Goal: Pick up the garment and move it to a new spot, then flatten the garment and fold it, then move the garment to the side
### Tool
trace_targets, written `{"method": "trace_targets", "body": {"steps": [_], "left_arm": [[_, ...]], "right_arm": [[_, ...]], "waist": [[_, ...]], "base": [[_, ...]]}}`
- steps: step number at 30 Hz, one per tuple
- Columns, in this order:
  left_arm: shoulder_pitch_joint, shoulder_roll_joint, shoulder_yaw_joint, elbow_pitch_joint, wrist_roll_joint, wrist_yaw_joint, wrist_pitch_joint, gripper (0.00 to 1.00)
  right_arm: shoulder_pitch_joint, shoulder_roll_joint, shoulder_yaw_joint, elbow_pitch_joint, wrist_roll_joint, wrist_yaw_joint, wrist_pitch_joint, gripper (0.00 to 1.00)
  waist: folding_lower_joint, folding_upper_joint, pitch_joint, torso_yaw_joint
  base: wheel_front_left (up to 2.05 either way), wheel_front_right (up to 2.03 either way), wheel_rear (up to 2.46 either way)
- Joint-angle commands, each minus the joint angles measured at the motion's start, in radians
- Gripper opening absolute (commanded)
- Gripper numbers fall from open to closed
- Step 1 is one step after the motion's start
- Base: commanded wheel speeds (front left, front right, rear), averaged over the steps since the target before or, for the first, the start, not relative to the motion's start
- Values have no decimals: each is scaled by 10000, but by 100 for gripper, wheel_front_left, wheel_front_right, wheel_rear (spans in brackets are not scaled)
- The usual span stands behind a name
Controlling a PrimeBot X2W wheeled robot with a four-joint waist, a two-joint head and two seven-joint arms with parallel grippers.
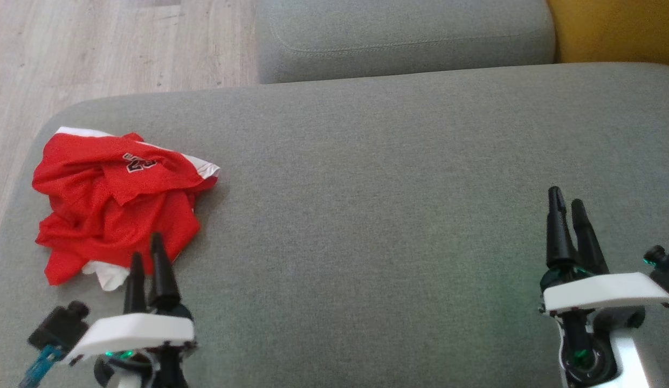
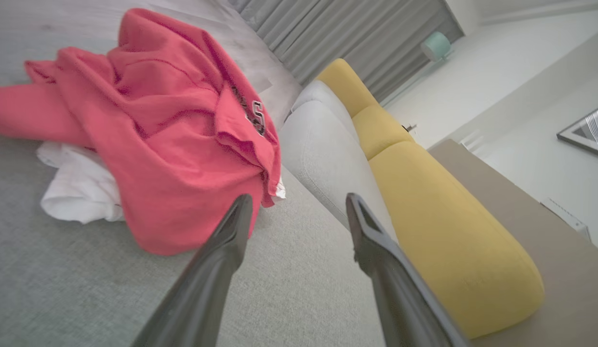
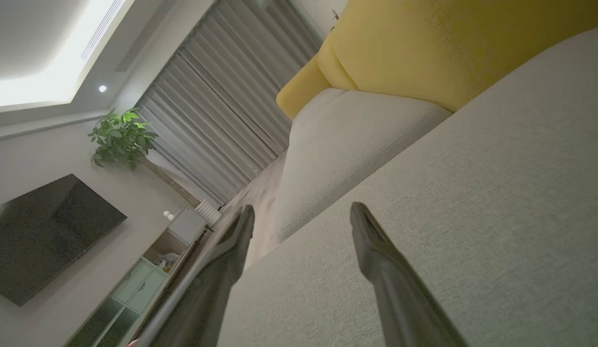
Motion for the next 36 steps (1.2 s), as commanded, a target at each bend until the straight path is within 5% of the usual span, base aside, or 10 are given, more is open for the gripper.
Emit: {"method": "trace_targets", "body": {"steps": [1, 21, 36], "left_arm": [[-386, 45, 76, -381, 235, -28, -109, 100], [-894, 479, -1505, -21, 3393, 278, -695, 100], [-1492, 1176, -3339, 640, 6067, 1199, -1165, 100]], "right_arm": [[-388, -64, 176, -479, -265, -3, -115, 100], [-458, -74, 670, -649, -3574, -5, -703, 100], [-514, -81, 1027, -786, -6581, -6, -1174, 100]], "waist": [[0, 0, 3, -4], [0, 0, 116, -167], [0, 0, 143, -242]], "base": [[0, 0, 0], [0, 0, 0], [0, 0, 0]]}}
